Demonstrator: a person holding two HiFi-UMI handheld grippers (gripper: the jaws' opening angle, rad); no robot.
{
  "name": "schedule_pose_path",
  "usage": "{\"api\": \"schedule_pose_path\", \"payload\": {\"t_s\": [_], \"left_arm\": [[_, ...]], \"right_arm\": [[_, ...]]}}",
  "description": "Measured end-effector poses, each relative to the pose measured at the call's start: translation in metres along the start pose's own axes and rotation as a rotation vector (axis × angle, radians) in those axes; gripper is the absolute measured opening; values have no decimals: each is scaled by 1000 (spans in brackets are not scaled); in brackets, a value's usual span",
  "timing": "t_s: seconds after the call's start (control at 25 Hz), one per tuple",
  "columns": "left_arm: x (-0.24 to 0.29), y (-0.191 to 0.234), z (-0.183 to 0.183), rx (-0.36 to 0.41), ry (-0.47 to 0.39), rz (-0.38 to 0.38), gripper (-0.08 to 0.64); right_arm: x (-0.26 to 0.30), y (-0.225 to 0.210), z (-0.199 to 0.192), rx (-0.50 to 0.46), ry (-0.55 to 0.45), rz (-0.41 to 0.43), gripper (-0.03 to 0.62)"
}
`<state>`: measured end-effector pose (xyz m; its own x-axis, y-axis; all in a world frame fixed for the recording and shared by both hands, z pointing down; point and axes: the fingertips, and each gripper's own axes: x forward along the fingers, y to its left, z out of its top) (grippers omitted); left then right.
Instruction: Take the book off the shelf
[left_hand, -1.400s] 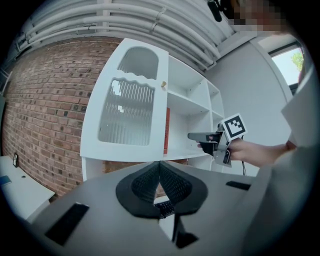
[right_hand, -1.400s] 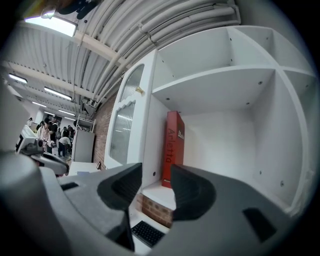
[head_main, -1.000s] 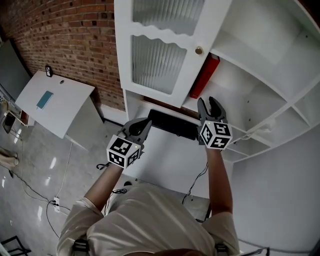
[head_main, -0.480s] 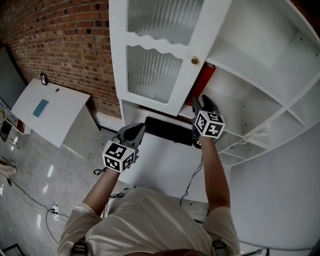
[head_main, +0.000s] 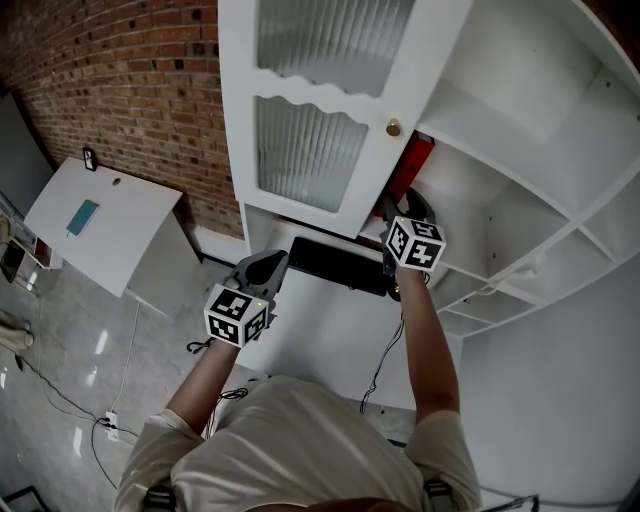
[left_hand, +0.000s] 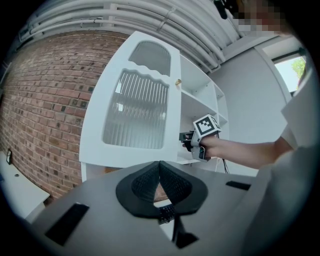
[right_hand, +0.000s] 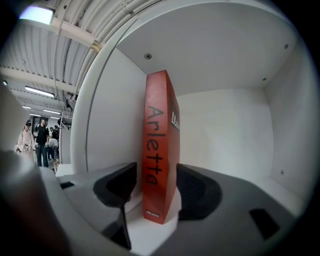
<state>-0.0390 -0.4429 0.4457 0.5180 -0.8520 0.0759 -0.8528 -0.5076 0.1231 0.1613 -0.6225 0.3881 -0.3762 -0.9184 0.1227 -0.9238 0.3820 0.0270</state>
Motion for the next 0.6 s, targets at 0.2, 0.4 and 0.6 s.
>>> {"api": "schedule_pose_path", "payload": {"t_s": [0.2,0.4,0.6], "left_arm": [[-1,9,0,-8,0,19,-6],[-2,14,-2,-16,1,33,-6],[-3,20,-3,-22,3,48,-6]], "right_arm": [[12,-1,4,-7,-3,-26,233],[23,-5,6,2,0,-47,233],[34,-10,4,16,11,-57,233]]}}
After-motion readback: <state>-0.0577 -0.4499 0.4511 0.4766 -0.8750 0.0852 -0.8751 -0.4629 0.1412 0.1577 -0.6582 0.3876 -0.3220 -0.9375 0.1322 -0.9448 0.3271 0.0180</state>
